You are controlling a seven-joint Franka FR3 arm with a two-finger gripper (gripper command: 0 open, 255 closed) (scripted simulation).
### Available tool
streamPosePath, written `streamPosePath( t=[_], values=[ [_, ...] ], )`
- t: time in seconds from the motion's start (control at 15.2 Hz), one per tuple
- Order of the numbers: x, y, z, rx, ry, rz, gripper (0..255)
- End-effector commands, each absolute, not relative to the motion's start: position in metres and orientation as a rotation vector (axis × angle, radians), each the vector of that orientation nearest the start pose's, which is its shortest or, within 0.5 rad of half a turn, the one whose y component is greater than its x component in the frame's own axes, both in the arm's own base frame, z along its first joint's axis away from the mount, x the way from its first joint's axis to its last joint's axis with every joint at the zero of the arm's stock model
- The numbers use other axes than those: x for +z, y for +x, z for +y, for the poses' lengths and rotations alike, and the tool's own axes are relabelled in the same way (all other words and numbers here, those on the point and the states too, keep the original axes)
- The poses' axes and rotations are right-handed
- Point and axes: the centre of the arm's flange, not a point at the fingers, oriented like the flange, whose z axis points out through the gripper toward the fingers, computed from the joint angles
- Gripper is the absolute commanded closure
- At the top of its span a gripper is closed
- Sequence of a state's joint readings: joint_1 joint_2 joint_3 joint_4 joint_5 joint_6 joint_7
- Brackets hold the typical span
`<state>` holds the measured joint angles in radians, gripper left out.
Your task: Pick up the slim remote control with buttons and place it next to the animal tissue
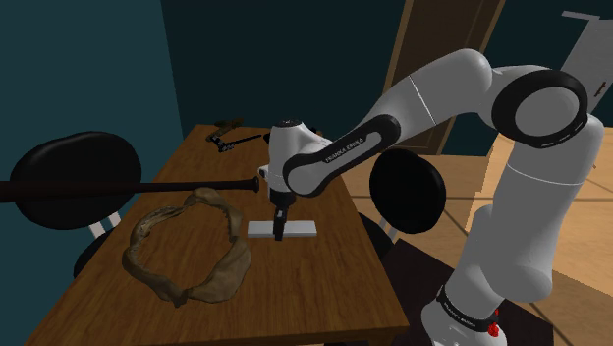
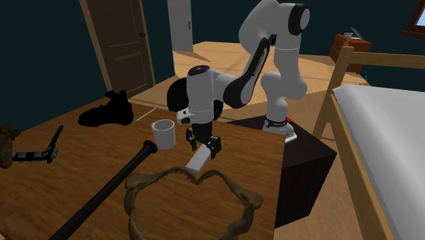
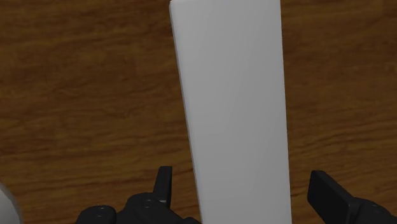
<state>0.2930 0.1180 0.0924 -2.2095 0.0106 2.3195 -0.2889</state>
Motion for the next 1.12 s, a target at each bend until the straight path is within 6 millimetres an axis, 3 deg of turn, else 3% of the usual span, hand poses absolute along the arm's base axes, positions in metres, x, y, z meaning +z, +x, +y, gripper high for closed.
streamPosePath(
  t=[0.0, 0.07, 0.13, 0.73, 1.06],
  values=[
    [0.326, 0.502, 0.204, 0.013, -2.952, -1.022, 0],
    [0.326, 0.502, 0.204, 0.013, -2.952, -1.022, 0],
    [0.326, 0.502, 0.204, 0.013, -2.952, -1.022, 255],
    [0.326, 0.502, 0.204, 0.013, -2.952, -1.022, 255],
    [0.352, 0.502, 0.204, 0.013, -2.952, -1.022, 255]
  ],
)
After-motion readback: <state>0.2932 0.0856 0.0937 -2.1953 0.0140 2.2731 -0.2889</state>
